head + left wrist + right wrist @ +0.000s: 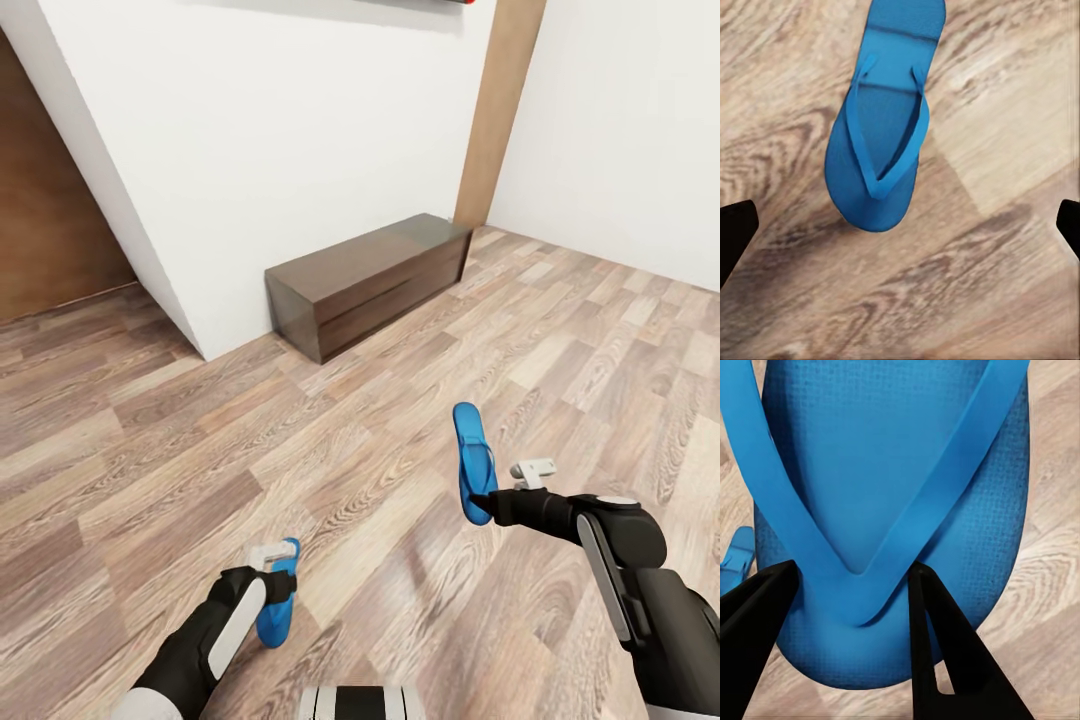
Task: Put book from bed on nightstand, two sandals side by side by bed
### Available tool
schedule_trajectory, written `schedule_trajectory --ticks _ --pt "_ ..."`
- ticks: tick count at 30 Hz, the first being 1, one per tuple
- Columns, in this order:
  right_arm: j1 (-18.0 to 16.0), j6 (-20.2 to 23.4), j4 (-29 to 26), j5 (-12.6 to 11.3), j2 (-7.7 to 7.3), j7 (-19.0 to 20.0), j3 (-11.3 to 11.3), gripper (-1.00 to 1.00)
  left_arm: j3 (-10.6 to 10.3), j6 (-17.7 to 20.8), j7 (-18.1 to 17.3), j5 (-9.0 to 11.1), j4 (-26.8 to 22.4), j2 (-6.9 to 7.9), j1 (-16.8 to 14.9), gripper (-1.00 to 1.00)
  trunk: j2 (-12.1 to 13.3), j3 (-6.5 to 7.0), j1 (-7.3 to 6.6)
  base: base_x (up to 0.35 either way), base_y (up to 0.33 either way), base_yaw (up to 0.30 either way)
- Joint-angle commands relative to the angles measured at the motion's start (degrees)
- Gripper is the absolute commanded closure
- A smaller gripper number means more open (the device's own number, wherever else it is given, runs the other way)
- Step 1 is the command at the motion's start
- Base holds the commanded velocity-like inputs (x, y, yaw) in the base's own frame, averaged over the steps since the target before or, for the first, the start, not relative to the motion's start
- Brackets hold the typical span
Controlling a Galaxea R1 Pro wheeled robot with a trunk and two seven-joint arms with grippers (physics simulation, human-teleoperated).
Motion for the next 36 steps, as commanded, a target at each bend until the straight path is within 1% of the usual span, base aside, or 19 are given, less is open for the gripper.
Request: schedule_trajectory --ticks 1,4,6,8,10,13,16,17,19,21,25,29,31,32,33,36 --pt "-0.1 0.3 0.0 0.0 0.0 0.5 -0.1 1.0 -0.1 0.9 0.8 0.5 -0.8 -0.04 -0.2 -1.0 0.0 -0.27 0.01 -0.037 0.0 0.0" --pt "-0.2 0.3 0.0 0.0 -0.02 0.6 -0.1 1.0 -0.3 2.2 1.5 0.0 -1.9 -0.07 -1.2 -1.0 -0.1 -0.94 0.08 -0.024 0.0 0.0" --pt "-0.3 0.2 0.0 0.0 -0.08 0.7 -0.2 1.0 -0.5 2.3 2.0 -0.8 -2.1 0.0 -1.7 -1.0 -0.1 -1.38 0.14 -0.013 0.0 0.0" --pt "-0.4 -0.3 0.0 0.0 -0.12 0.8 -0.2 1.0 -0.6 1.6 2.5 -2.3 -1.8 0.09 -2.1 -1.0 -0.1 -1.82 0.19 -0.009 0.0 0.0" --pt "-0.4 -1.3 0.0 0.0 -0.09 0.8 -0.2 1.0 -0.6 0.2 2.6 -4.2 -0.8 0.01 -2.5 -1.0 -0.2 -2.27 0.24 -0.006 0.0 0.0" --pt "-0.4 -3.1 0.0 -0.1 -0.05 0.8 -0.2 1.0 -0.7 -2.2 2.5 -6.5 3.5 -0.27 -3.8 -1.0 -0.2 -2.93 0.32 -0.003 0.0 0.0" --pt "-0.4 -4.2 -0.1 -0.1 0.03 0.8 -0.2 1.0 -0.8 -4.6 2.3 -7.9 9.1 -1.02 -6.4 -1.0 -0.2 -3.6 0.39 -0.002 0.0 0.0" --pt "-0.5 -4.6 -0.1 -0.1 0.18 0.8 -0.1 1.0 -0.8 -6.6 2.0 -8.5 12.5 -1.4 -8.1 -1.0 -0.2 -3.82 0.42 0.0 0.0 0.0" --pt "-0.8 -4.8 -0.1 -0.1 0.6 0.8 -0.1 1.0 -0.8 -9.0 1.0 -8.8 15.6 -1.61 -9.5 -1.0 -0.3 -4.26 0.47 0.0 0.0 0.0" --pt "-1.4 -5.0 -0.1 -0.1 1.36 0.7 -0.1 1.0 -0.9 -10.9 -0.2 -9.1 18.0 -1.66 -10.6 -1.0 -0.3 -4.7 0.52 0.0 0.0 0.0" --pt "-2.4 -5.3 -0.1 -0.1 2.85 0.7 0.0 1.0 -0.9 -13.4 -2.9 -9.3 21.0 -1.56 -12.4 -1.0 -0.4 -5.59 0.63 0.0 0.0 0.0" --pt "-2.8 -5.4 -0.1 -0.1 3.5 0.6 0.0 1.0 -0.9 -14.5 -6.1 -9.5 23.2 -1.62 -14.2 -1.0 -0.4 -6.48 0.73 0.0 0.0 0.0" --pt "-3.0 -5.5 -0.1 -0.1 3.66 0.6 0.0 1.0 -1.2 -14.8 -7.2 -9.6 23.8 -1.67 -15.3 -1.0 -0.4 -6.92 0.78 0.0 0.0 0.0" --pt "-3.1 -5.5 -0.1 -0.1 3.72 0.6 0.0 1.0 -1.5 -14.9 -7.6 -9.7 24.2 -1.68 -15.9 -1.0 -0.5 -7.14 0.81 0.0 0.0 0.0" --pt "-3.2 -5.5 -0.1 -0.1 3.8 0.6 0.0 1.0 -2.4 -15.0 -8.3 -10.0 24.7 -1.61 -16.7 -1.0 -0.5 -7.36 0.83 0.0 0.0 0.0" --pt "-3.7 -5.5 -0.1 -0.1 3.87 0.6 0.0 1.0 -3.7 -15.1 -9.5 -10.5 25.5 -1.56 -17.5 -1.0 -0.5 -8.03 0.91 0.0 0.0 0.0"
